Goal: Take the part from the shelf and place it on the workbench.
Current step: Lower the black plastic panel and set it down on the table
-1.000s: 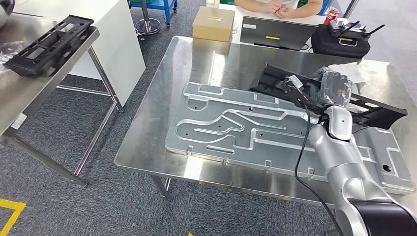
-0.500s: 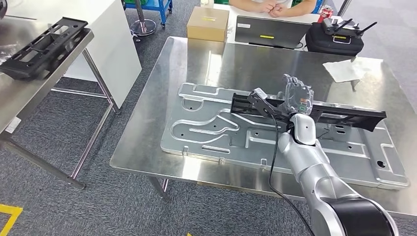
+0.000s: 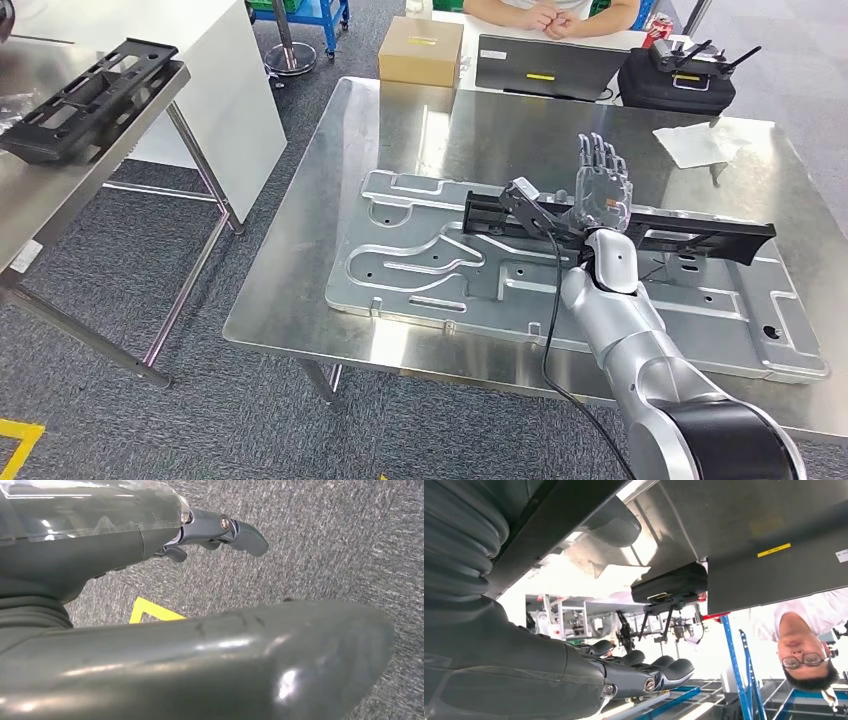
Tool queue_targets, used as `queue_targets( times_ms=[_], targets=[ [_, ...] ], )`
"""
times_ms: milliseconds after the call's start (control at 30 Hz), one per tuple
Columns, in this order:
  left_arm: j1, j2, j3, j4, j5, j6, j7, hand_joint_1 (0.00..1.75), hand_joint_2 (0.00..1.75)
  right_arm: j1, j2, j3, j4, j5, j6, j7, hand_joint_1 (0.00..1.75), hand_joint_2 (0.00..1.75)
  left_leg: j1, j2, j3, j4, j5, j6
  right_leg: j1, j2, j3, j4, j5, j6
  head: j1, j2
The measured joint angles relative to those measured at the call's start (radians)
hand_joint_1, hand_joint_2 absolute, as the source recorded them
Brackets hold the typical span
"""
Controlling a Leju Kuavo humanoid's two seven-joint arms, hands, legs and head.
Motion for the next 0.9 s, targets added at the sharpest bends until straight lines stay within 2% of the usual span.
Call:
queue_targets(
  times_ms=[200,367,500,767,900],
  targets=[
    [0.0,-0.001,0.004,0.0,0.002,-0.02,-0.007,0.0,0.0,0.021,0.014,-0.034,-0.05,-0.045,0.1,-0.029,0.0,1.75,0.0,0.001,0.003,0.0,-0.001,-0.001,0.0,0.0,0.001,0.0,-0.001,-0.001,0.0,0.0],
    [0.0,-0.001,0.006,0.0,0.001,-0.036,-0.01,0.0,0.0,0.073,0.033,-0.052,-0.139,-0.059,0.132,-0.023,0.0,1.75,0.001,0.001,0.004,0.0,-0.002,-0.002,0.001,0.002,0.002,0.0,-0.001,-0.001,0.0,0.0],
    [0.0,-0.002,0.006,0.0,-0.002,-0.049,-0.015,0.0,0.0,0.126,0.043,-0.066,-0.23,-0.1,0.18,-0.001,0.0,0.0,0.002,0.002,0.005,0.0,-0.002,-0.002,0.002,0.003,0.002,0.0,-0.001,-0.001,0.0,0.0],
    [0.0,-0.003,0.007,0.0,-0.007,-0.053,-0.025,0.0,0.0,0.203,0.043,-0.073,-0.331,-0.124,0.204,-0.012,0.0,0.0,0.003,0.005,0.007,0.0,-0.005,-0.005,0.003,0.008,0.002,0.0,0.0,-0.003,0.0,0.0],
    [0.0,-0.004,0.009,0.0,-0.001,-0.048,-0.033,0.0,0.0,0.216,0.038,-0.069,-0.34,-0.132,0.161,-0.038,0.0,1.75,0.003,0.007,0.007,0.0,-0.005,-0.005,0.003,0.01,0.002,0.0,0.0,-0.003,0.0,0.0]
  ],
)
